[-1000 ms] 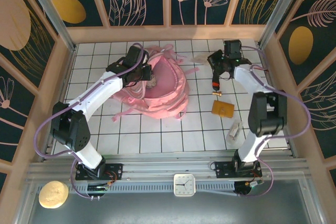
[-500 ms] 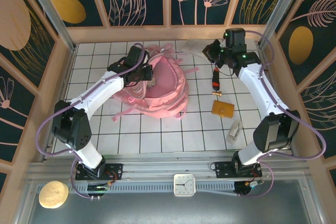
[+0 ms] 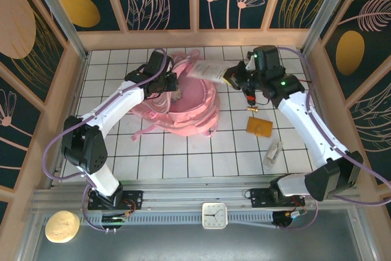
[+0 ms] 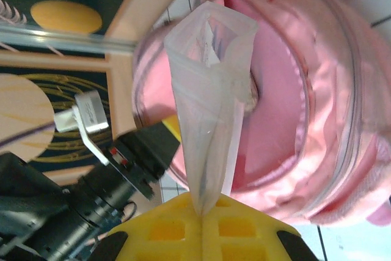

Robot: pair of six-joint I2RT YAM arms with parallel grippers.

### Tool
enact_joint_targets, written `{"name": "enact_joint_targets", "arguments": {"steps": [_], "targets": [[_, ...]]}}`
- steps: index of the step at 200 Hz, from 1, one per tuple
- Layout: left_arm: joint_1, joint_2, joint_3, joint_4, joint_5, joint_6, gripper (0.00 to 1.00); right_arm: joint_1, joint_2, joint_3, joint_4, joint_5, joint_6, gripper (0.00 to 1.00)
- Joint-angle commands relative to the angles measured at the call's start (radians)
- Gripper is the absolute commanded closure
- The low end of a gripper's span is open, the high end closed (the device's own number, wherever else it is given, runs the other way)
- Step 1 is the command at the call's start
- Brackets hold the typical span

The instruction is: Pack the student bag

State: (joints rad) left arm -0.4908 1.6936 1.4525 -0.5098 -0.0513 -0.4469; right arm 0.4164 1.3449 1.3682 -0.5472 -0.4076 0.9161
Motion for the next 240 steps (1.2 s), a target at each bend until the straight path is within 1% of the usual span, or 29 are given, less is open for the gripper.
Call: {"name": "enact_joint_targets", "arguments": {"steps": [1,24,53,85,110,139,184,212,227,230,240], "targets": [[0.01,-0.048,0.045,0.034,-0.03,-0.046,1.0,0.033,-0.025,-0.052,0.079,-0.041,0.056,1.0],[0.01,-0.057,0.048,0.042,-0.014,-0.06,1.0,0.065,-0.02,-0.112,0.151,-0.064,0.091,1.0],[0.01,-0.064,0.06,0.043,0.015,-0.062,1.0,0.089,0.01,-0.192,0.297,-0.094,0.142,1.0],[0.009,-0.076,0.046,0.052,0.055,-0.064,1.0,0.097,0.106,-0.19,0.402,-0.122,0.132,1.0],[0.009,-0.096,0.015,0.079,0.09,-0.089,1.0,0.099,0.197,-0.18,0.492,-0.15,0.136,1.0],[0.009,-0.103,0.011,0.1,0.131,-0.101,1.0,0.103,0.311,-0.168,0.551,-0.195,0.135,1.0],[0.009,-0.089,0.014,0.155,0.228,-0.099,1.0,0.113,0.476,-0.105,0.559,-0.241,0.114,1.0],[0.009,-0.077,0.001,0.182,0.265,-0.099,1.0,0.107,0.568,-0.031,0.502,-0.288,0.075,1.0],[0.009,-0.07,-0.004,0.181,0.264,-0.095,1.0,0.105,0.603,0.018,0.447,-0.33,0.052,1.0],[0.009,-0.068,-0.004,0.178,0.26,-0.095,1.0,0.105,0.604,0.025,0.429,-0.332,0.046,0.96],[0.009,-0.058,-0.001,0.156,0.241,-0.09,1.0,0.105,0.594,0.041,0.363,-0.321,0.018,0.72]]}}
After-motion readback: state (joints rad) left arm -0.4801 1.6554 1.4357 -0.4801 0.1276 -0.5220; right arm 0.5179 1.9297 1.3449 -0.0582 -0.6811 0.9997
